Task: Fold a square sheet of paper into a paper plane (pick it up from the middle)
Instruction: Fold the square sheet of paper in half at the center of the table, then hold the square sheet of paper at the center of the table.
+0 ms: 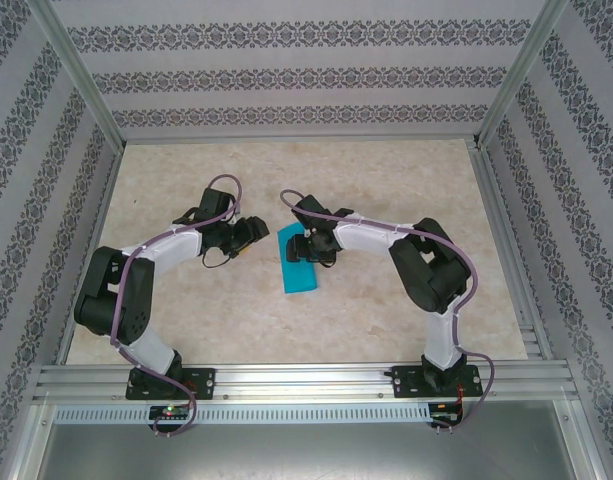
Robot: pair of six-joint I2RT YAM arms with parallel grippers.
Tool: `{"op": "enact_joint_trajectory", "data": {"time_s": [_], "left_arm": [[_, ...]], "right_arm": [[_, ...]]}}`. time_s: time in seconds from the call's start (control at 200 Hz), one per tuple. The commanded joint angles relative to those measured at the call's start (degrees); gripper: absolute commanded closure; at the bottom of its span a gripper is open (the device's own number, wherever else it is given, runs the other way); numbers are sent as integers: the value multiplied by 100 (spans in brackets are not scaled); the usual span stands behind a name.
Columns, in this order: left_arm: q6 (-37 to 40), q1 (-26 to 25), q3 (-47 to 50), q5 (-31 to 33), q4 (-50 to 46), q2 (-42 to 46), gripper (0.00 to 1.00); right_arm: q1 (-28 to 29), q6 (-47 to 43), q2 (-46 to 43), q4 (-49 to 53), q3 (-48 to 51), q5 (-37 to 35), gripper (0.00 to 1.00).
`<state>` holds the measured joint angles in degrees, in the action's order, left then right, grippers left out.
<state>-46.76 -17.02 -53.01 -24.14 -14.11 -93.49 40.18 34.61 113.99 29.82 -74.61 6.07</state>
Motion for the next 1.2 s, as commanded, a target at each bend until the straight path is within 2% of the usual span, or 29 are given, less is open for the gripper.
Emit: {"op": "enact_joint_trajectory", "data": {"time_s": [0.0,0.24,0.824,1.194], "left_arm": [[-60,-69,44,-152,398,-114,40],[-76,-81,-20,-464,653,-401,58],[-69,-340,-490,-662,831,-1194,83],[-76,-348,-526,-582,834,-1289,87]], "right_arm": [[19,65,533,321,131,-395,35],[25,-1,697,348,104,-417,34],[35,-321,980,419,61,-363,33],[49,-374,1131,495,-27,-360,31]]}}
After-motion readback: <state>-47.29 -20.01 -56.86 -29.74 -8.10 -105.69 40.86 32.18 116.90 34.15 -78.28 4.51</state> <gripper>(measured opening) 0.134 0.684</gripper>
